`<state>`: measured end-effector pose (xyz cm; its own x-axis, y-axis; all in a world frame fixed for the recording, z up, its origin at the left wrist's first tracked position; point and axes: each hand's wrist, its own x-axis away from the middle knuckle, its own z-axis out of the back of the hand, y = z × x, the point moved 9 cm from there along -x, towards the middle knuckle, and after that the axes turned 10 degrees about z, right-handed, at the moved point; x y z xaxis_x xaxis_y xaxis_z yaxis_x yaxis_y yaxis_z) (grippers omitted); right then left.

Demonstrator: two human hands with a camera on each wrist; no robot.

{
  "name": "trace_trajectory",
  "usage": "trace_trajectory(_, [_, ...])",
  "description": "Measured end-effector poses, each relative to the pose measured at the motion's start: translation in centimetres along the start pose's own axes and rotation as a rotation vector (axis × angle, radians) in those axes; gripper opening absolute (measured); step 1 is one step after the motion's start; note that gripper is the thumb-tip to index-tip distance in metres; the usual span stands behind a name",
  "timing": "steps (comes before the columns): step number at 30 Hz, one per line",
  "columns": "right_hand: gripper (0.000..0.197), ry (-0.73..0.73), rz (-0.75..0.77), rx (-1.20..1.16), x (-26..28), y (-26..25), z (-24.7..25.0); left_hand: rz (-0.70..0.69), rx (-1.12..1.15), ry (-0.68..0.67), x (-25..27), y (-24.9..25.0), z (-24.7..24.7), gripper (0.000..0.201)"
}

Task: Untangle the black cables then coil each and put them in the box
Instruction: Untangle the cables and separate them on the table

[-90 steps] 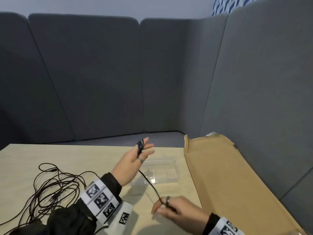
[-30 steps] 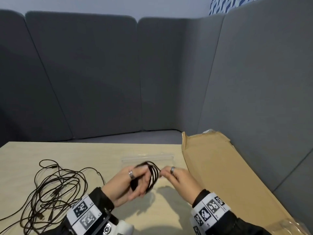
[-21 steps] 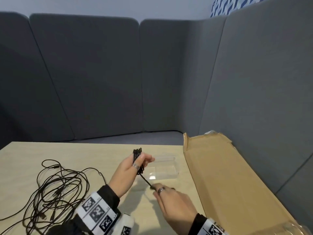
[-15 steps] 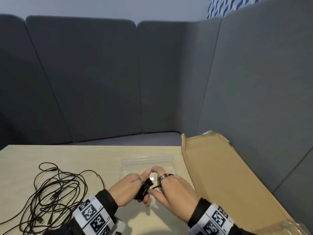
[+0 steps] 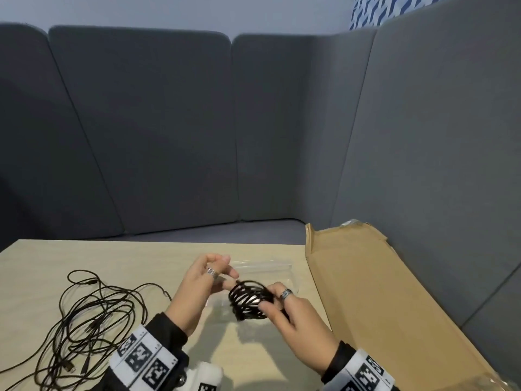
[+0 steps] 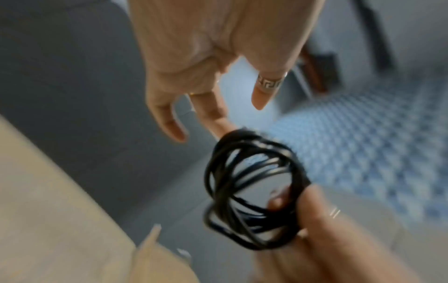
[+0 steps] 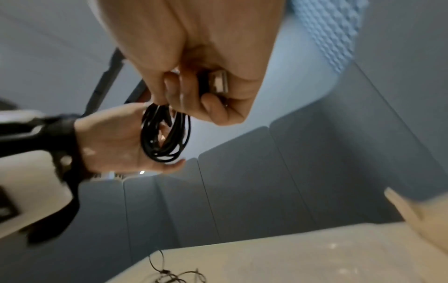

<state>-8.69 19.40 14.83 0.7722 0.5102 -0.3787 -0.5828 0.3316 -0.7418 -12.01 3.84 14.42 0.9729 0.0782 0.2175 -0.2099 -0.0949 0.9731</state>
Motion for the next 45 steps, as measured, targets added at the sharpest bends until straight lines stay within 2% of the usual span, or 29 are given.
trace_trajectory(2, [0.014,0.121,-0.036,-0.127,0.0,0.6,0.9,0.226,0.029,-0.130,0.0,-2.4,-1.2,0.027])
trace_trajectory(4, [0.020,0.176,-0.050,-0.191,0.1,0.8,1.1,0.279,0.036,-0.258,0.4,-3.3,-2.8,0.037])
trace_trajectory(7, [0.017,0.174,-0.073,-0.248,0.0,0.6,0.8,0.123,-0.037,-0.235,0.4,-1.8,-3.7,0.043])
trace_trajectory(9, [0.012,0.167,-0.099,-0.287,-0.2,0.6,0.6,-0.036,-0.079,-0.166,0.7,-0.1,-4.1,0.039])
trace_trajectory(11, [0.016,0.169,-0.086,-0.274,-0.4,0.4,0.4,-0.134,-0.070,-0.138,1.0,1.1,-4.4,0.033])
trace_trajectory(15, [0.015,0.175,-0.114,-0.221,-0.6,0.9,0.6,-0.200,-0.112,-0.174,1.0,2.4,-5.0,0.018])
trace_trajectory(20, [0.017,0.071,-0.182,-0.162,-0.7,1.2,1.2,-0.137,-0.216,-0.388,1.0,2.2,-6.4,0.022])
trace_trajectory(23, [0.020,0.035,-0.202,-0.031,-0.8,1.6,1.2,-0.136,-0.264,-0.421,1.1,2.3,-6.9,0.020])
trace_trajectory(25, [0.013,0.012,-0.211,0.039,-1.1,1.8,1.3,-0.189,-0.386,-0.448,1.2,2.7,-7.3,0.017])
trace_trajectory(28, [0.015,-0.037,-0.217,0.060,-1.6,1.9,1.1,-0.357,-0.730,-0.336,1.1,3.4,-7.7,0.017])
trace_trajectory(31, [0.009,-0.031,-0.205,0.045,-1.8,1.4,1.0,-0.457,-0.781,-0.150,0.9,4.4,-7.2,0.014])
trace_trajectory(33, [0.028,-0.067,-0.153,0.137,-1.8,0.7,1.0,-0.423,-0.742,-0.074,0.0,4.3,-6.2,0.013])
trace_trajectory(36, [0.021,-0.164,-0.043,0.343,-1.7,-1.4,1.8,-0.321,-0.757,-0.064,-1.3,3.1,-5.3,0.014])
trace_trajectory(39, [0.018,-0.172,0.050,0.445,-1.7,-2.2,3.4,-0.276,-0.780,-0.104,-1.3,2.8,-5.2,0.016])
trace_trajectory(41, [0.017,-0.092,0.165,0.668,-1.9,-2.5,5.0,-0.183,-0.610,-0.190,-0.8,2.8,-5.3,0.018])
trace_trajectory(43, [0.017,0.076,0.225,0.862,-2.0,-2.8,6.8,-0.064,-0.337,-0.343,0.2,2.7,-6.2,0.017])
trace_trajectory(45, [0.018,0.247,0.258,0.800,-2.2,-2.8,7.6,-0.030,-0.136,-0.454,1.2,3.0,-7.2,0.021])
